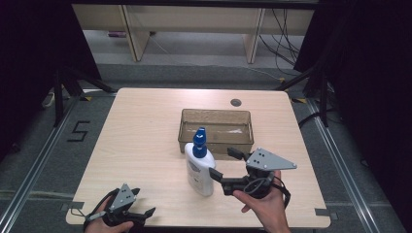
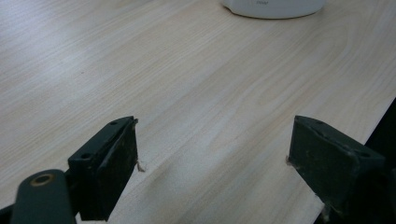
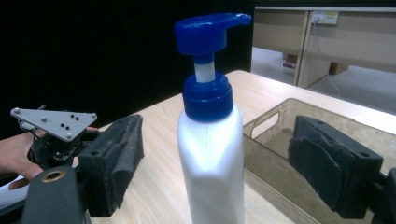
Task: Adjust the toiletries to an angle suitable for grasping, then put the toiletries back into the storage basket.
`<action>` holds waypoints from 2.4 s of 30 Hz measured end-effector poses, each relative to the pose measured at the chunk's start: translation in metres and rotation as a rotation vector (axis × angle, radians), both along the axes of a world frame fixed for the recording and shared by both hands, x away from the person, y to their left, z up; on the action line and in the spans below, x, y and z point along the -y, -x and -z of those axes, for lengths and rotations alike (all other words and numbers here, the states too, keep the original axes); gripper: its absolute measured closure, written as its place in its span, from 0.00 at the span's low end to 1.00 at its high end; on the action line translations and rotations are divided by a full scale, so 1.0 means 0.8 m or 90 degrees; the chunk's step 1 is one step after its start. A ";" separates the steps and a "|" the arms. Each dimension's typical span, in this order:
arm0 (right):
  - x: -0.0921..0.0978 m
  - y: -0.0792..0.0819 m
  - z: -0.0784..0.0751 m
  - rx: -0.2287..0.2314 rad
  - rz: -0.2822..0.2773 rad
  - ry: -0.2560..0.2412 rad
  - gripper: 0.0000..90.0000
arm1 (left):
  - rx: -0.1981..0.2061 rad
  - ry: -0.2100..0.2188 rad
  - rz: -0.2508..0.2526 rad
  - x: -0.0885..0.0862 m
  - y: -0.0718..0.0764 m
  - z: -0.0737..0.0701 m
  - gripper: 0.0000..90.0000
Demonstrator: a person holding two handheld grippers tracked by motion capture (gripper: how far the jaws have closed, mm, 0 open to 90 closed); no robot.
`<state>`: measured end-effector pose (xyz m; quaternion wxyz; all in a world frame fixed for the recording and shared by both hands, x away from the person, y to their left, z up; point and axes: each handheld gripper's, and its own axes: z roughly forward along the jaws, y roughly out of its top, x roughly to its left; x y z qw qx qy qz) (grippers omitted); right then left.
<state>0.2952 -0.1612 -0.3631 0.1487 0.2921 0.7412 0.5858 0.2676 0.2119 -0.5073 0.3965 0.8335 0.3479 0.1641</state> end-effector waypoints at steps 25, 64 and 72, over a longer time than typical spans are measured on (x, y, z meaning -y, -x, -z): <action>-0.036 -0.030 -0.012 0.037 -0.023 0.024 0.32 | -0.004 -0.002 0.002 0.001 0.000 -0.001 0.17; -0.069 -0.058 -0.010 0.069 -0.037 0.005 0.68 | 0.000 -0.007 0.008 0.000 0.000 -0.003 0.17; -0.073 -0.056 -0.013 0.072 -0.014 0.023 0.68 | 0.002 -0.008 0.009 0.000 0.001 -0.002 0.17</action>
